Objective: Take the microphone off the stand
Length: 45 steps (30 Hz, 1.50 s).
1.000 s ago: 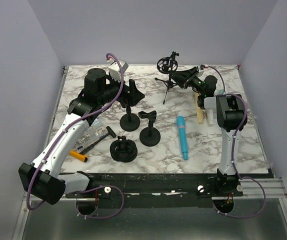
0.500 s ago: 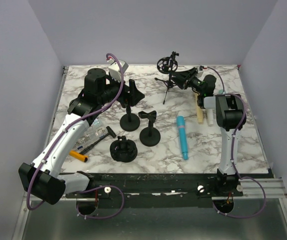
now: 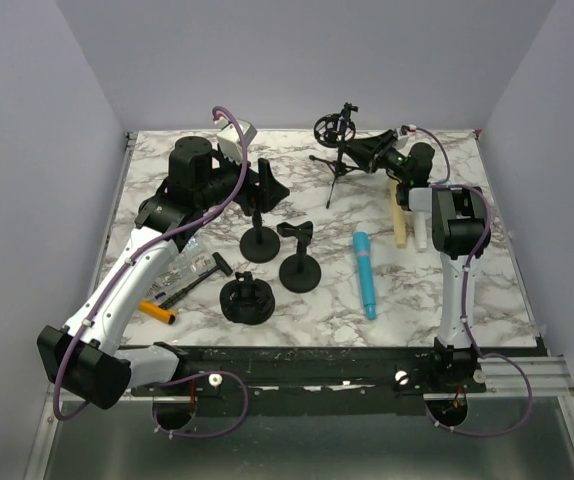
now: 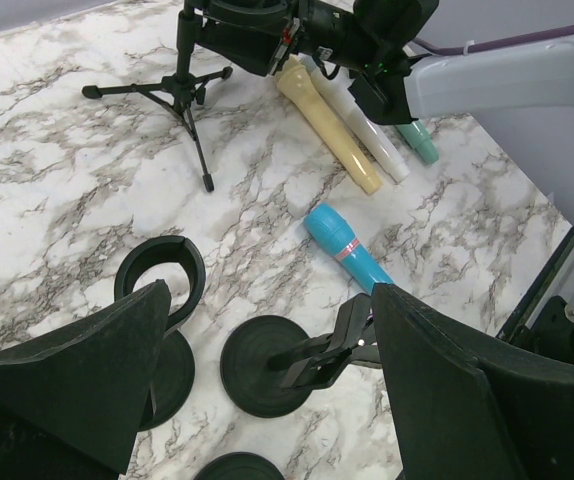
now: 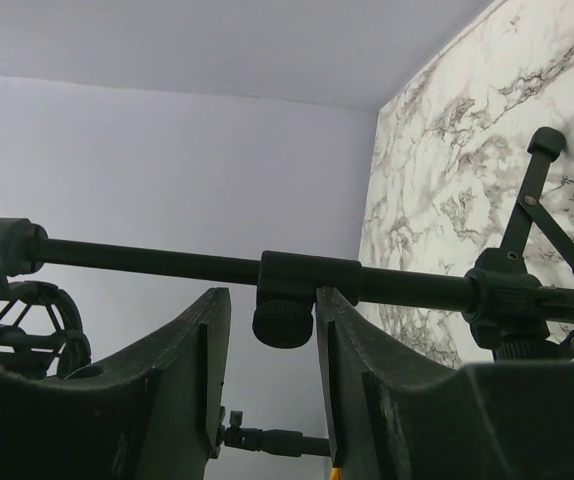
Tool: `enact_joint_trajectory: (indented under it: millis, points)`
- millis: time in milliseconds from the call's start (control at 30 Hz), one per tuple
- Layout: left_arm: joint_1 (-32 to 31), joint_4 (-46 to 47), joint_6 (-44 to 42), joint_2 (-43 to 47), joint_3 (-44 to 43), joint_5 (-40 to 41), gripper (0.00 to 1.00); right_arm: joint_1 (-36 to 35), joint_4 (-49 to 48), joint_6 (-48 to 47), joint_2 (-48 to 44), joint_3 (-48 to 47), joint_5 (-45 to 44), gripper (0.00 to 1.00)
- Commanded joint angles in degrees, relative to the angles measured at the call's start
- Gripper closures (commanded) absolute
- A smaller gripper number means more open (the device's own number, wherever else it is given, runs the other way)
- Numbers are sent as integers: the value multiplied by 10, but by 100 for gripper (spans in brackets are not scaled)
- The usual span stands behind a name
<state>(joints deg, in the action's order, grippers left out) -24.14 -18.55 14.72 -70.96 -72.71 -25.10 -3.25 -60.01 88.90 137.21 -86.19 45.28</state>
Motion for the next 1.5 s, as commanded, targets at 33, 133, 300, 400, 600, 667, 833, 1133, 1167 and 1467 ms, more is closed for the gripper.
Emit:
enact_joint_trajectory:
  millis: [33, 133, 300, 400, 600, 667, 833, 1133, 1167, 1467]
  points:
    - [-4, 1, -7, -2, -10, -13, 15, 5, 24, -10, 24, -26, 22, 57]
    - [-4, 0, -7, -2, -11, -13, 15, 6, 27, -13, 26, -32, 24, 70]
    - [-4, 0, -7, -2, -11, -14, 15, 5, 47, -53, 14, -16, 26, 85]
    - [-4, 0, -7, -2, -11, -15, 15, 5, 43, -67, 1, 4, 19, 63]
    - [-4, 0, -6, -1, -12, -17, 15, 5, 24, -61, -4, 12, 23, 69]
    - [-4, -1, -6, -1, -12, -17, 15, 5, 24, -62, -2, 7, 22, 79]
    - [-4, -2, -7, -1, -12, -15, 15, 5, 30, -83, -11, 20, 21, 99]
    - [-4, 1, -4, -1, -12, -19, 15, -17, 206, -387, -128, 94, -111, 100]
    - [-4, 0, -3, -1, -12, -19, 15, -21, 215, -414, -138, 98, -124, 100]
    - [-4, 0, -5, -1, -11, -16, 15, -90, 337, -664, -205, 110, -331, 100]
